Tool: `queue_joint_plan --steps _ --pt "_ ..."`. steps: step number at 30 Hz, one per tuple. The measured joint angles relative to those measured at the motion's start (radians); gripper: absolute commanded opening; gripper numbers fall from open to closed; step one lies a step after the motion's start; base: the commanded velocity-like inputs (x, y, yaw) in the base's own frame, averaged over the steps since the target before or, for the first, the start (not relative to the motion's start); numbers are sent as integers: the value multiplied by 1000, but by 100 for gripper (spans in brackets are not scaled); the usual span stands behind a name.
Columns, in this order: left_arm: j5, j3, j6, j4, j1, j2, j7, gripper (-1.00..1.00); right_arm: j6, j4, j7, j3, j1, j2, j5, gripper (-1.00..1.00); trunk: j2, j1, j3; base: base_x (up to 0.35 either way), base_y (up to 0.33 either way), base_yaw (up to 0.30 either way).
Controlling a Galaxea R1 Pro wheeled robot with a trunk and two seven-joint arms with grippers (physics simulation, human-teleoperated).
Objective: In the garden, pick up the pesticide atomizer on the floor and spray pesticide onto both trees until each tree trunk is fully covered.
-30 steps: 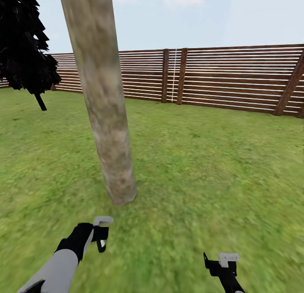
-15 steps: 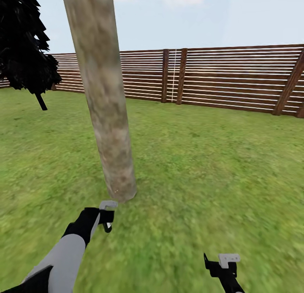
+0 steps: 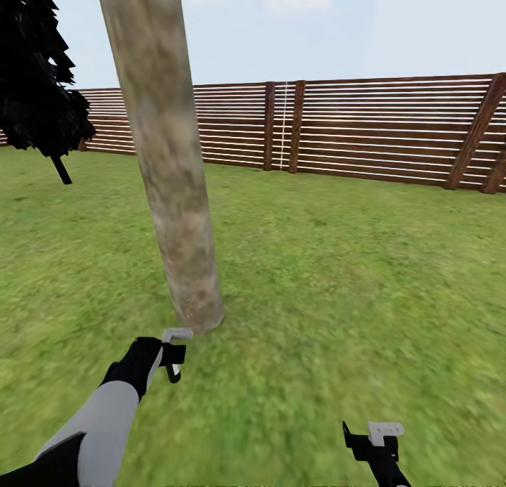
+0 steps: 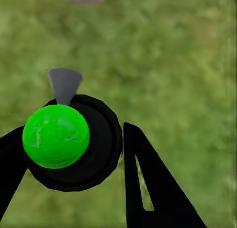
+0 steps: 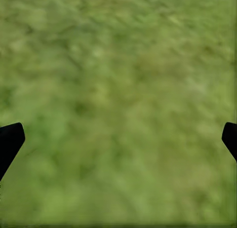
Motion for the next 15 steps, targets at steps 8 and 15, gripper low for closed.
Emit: queue_joint_plan --steps 8,15 --pt "-6 4 1 -2 -17 3 0 -100 0 0 0 1 0 0 0 100 0 0 0 -2 0 0" --pt "5 3 3 -1 -23 14 -4 -100 0 1 0 1 0 0 1 100 0 0 0 0 0 0"
